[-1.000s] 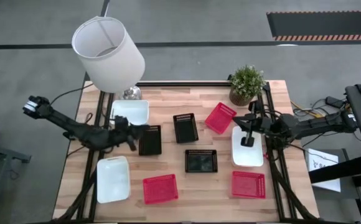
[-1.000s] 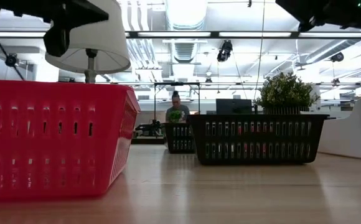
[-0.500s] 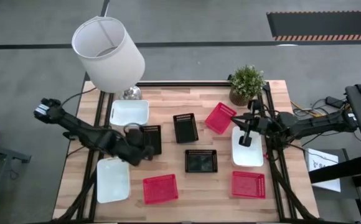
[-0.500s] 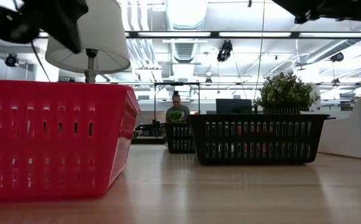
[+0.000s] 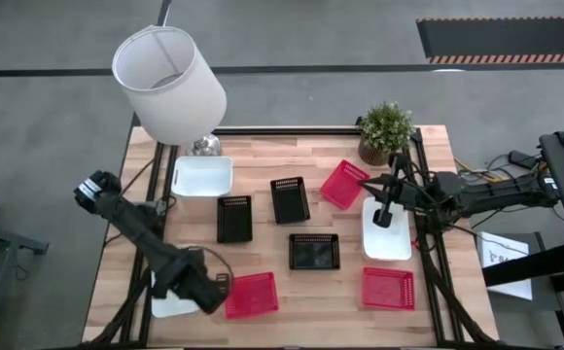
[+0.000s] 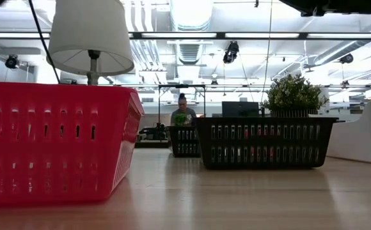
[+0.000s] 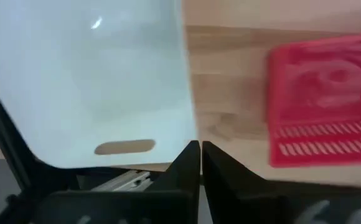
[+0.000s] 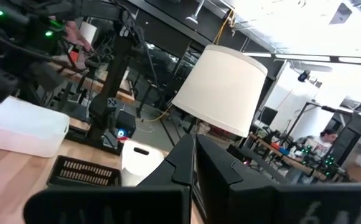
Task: Stack baskets by color
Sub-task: Stack the bottom white bin on top of the top white bin
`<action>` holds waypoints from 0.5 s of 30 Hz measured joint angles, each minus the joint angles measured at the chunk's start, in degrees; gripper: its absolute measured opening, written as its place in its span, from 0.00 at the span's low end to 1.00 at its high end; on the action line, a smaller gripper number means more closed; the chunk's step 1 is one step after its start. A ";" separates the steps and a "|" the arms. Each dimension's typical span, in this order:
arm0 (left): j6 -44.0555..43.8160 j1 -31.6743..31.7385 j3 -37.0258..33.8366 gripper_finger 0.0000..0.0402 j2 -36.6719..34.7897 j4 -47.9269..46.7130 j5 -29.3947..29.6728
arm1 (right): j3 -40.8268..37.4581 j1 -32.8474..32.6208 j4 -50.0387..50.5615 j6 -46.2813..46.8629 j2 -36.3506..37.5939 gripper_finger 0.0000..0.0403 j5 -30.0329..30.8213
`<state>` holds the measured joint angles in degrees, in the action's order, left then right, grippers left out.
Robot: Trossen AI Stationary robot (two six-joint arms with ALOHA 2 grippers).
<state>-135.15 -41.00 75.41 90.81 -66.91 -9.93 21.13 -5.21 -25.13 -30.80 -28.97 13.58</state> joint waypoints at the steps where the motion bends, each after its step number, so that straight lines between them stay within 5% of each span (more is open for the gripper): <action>1: -1.69 -0.89 -0.36 0.00 0.23 0.00 0.00 | 0.02 0.00 0.00 -0.18 0.00 0.02 0.00; 9: -1.10 -1.41 -2.88 0.02 1.18 0.34 6.05 | 0.02 0.00 0.02 -1.28 0.00 0.02 -0.02; 15: -0.51 -1.37 -6.14 0.17 0.45 0.42 6.88 | 0.02 0.00 1.41 -0.71 0.00 0.02 -0.02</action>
<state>-135.66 -42.37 69.27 91.26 -66.49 -3.05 21.15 -5.21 -23.72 -31.51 -28.97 13.56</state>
